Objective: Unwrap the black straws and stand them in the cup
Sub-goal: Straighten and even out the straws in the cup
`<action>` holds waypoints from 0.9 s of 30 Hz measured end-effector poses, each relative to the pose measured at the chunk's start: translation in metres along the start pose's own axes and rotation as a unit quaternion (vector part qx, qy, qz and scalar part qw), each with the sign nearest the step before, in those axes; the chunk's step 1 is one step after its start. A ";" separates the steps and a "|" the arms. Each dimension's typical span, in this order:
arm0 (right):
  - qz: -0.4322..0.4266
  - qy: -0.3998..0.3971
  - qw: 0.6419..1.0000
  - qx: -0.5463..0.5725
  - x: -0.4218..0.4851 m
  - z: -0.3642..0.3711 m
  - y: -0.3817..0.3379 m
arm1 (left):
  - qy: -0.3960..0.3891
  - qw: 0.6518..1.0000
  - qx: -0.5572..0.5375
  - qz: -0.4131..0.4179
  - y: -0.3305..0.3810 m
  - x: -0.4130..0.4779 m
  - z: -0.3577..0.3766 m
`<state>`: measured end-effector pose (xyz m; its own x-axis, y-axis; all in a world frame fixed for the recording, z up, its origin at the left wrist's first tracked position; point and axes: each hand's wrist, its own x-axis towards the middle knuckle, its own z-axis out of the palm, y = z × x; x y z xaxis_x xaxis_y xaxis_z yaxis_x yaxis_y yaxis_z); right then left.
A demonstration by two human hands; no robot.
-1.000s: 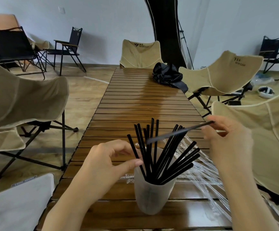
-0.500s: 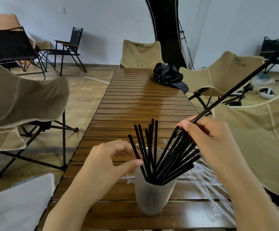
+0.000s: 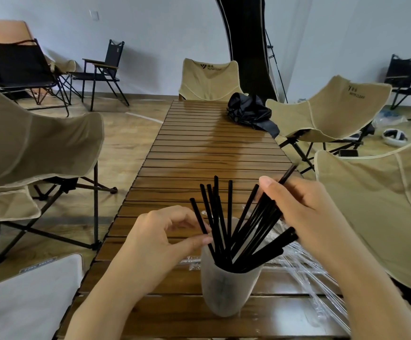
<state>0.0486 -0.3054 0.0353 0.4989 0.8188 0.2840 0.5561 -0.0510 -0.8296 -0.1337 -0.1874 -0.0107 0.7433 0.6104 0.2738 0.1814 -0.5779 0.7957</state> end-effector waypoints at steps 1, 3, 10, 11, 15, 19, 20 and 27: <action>-0.009 0.000 1.000 0.001 0.000 0.000 0.000 | 0.000 1.000 -0.001 0.000 0.000 0.000 0.000; -0.026 0.007 1.000 0.003 0.000 -0.001 0.001 | 0.002 1.000 -0.002 -0.002 0.000 0.000 0.001; -0.072 0.081 0.994 0.013 0.001 -0.004 -0.003 | 0.003 1.000 0.001 0.002 -0.001 0.001 0.002; -0.075 0.085 0.994 0.013 0.001 -0.005 -0.005 | 0.005 1.000 0.005 0.005 -0.001 0.001 0.002; -0.074 0.055 0.996 -0.017 -0.001 -0.004 -0.012 | 0.025 0.999 0.036 0.013 -0.001 0.003 0.004; -0.073 0.009 0.994 -0.085 -0.002 0.005 -0.019 | 0.027 1.000 -0.008 0.004 0.001 0.003 0.008; -0.075 0.001 0.993 -0.094 -0.002 0.006 -0.020 | 0.031 0.999 -0.029 -0.004 0.001 0.002 0.010; -0.082 0.041 0.988 -0.127 -0.002 0.000 -0.021 | 0.047 0.996 -0.061 -0.049 0.007 0.008 0.029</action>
<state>0.0357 -0.3058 0.0525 0.4346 0.7790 0.4519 0.7780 -0.0720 -0.6241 -0.1083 -0.2022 -0.0190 0.6605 0.7126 0.2364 0.1671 -0.4465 0.8791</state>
